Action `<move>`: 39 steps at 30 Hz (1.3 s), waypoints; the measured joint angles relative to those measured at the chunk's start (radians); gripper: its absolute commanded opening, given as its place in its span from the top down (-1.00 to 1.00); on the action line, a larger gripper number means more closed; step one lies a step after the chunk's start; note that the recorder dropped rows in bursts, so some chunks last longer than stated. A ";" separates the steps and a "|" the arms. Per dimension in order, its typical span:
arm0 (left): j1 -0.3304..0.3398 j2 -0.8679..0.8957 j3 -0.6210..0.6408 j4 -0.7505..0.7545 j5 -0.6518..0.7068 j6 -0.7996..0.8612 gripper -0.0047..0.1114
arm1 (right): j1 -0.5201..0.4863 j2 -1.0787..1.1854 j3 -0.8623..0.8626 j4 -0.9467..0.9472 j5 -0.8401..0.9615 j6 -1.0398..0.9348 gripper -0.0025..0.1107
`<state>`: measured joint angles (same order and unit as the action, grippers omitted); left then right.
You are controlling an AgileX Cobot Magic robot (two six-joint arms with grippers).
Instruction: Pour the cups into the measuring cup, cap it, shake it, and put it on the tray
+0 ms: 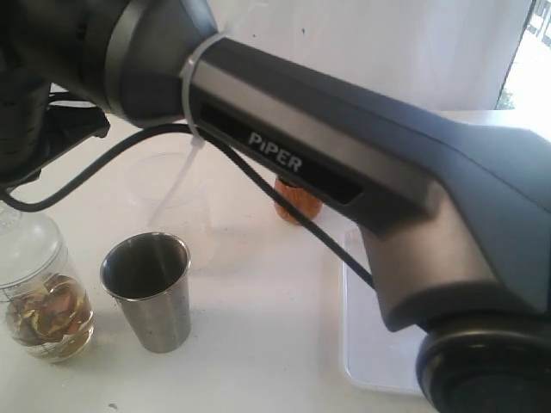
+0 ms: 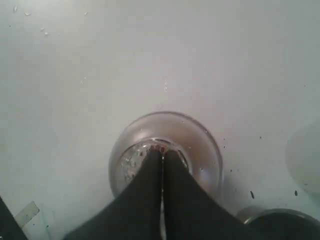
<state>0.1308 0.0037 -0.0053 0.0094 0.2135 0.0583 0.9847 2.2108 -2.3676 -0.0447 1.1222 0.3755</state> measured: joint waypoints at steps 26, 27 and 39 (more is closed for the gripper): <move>0.000 0.000 0.000 0.000 0.000 0.000 0.92 | 0.002 0.041 -0.012 0.066 0.022 -0.022 0.96; 0.000 0.000 0.000 0.000 0.000 0.000 0.92 | 0.002 0.044 -0.012 0.066 0.022 -0.023 0.96; 0.000 0.000 0.000 0.000 0.000 0.000 0.92 | 0.002 0.054 -0.021 0.061 0.020 -0.028 0.96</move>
<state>0.1308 0.0037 -0.0053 0.0094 0.2135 0.0583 0.9871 2.2647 -2.3882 0.0158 1.1426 0.3476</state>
